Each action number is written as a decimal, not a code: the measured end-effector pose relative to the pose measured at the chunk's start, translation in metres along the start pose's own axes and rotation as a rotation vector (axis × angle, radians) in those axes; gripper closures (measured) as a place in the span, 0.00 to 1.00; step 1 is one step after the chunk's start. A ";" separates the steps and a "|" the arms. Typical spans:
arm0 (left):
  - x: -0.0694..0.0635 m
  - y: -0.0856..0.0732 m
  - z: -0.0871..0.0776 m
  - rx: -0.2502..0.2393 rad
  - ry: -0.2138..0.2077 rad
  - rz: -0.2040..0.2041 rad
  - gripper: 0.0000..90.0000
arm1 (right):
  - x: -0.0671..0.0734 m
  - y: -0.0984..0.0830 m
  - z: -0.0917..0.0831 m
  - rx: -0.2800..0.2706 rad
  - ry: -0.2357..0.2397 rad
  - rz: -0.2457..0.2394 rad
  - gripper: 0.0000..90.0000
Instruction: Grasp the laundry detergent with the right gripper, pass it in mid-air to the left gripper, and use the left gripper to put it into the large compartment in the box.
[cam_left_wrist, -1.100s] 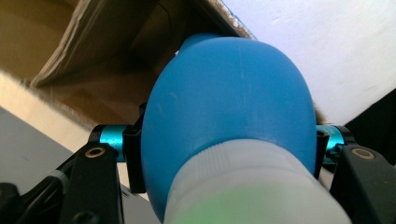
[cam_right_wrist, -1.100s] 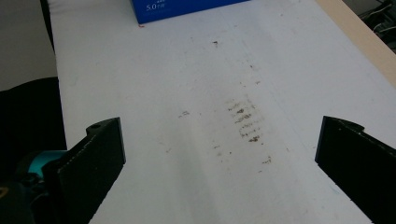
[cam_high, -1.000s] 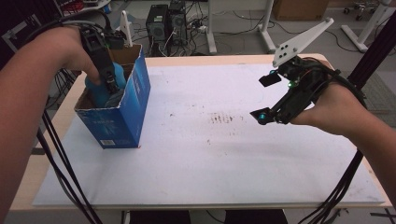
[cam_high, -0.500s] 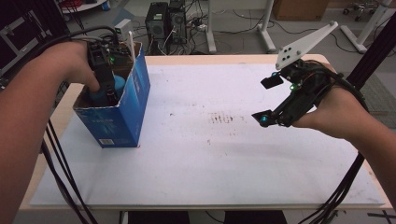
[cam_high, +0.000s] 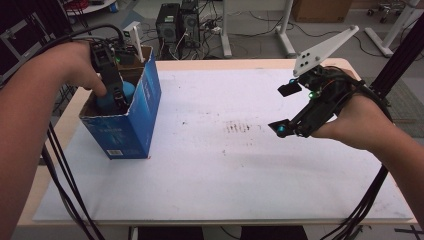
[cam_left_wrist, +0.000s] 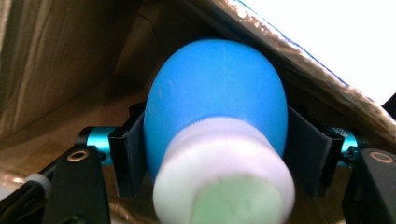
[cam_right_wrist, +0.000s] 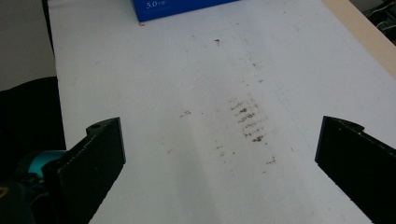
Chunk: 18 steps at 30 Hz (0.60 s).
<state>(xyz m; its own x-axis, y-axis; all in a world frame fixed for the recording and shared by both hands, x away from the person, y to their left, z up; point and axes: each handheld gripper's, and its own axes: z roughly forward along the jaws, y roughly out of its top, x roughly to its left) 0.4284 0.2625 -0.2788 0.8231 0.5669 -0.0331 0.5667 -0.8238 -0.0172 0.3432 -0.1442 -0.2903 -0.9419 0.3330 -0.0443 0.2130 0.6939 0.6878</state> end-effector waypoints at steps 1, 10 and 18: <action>0.000 0.000 -0.002 0.000 0.003 -0.001 0.34 | 0.000 0.000 0.000 -0.004 0.001 0.000 0.01; -0.006 -0.005 -0.025 -0.012 0.019 -0.011 0.29 | 0.000 -0.001 -0.006 -0.014 -0.001 0.001 0.01; -0.012 -0.006 -0.050 -0.017 0.058 -0.025 0.25 | -0.004 0.002 -0.011 -0.017 -0.003 -0.006 0.01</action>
<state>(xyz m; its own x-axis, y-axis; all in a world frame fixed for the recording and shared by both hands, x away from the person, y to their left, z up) 0.4168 0.2606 -0.2288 0.8093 0.5869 0.0250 0.5871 -0.8095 -0.0005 0.3444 -0.1510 -0.2804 -0.9423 0.3310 -0.0506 0.2031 0.6850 0.6997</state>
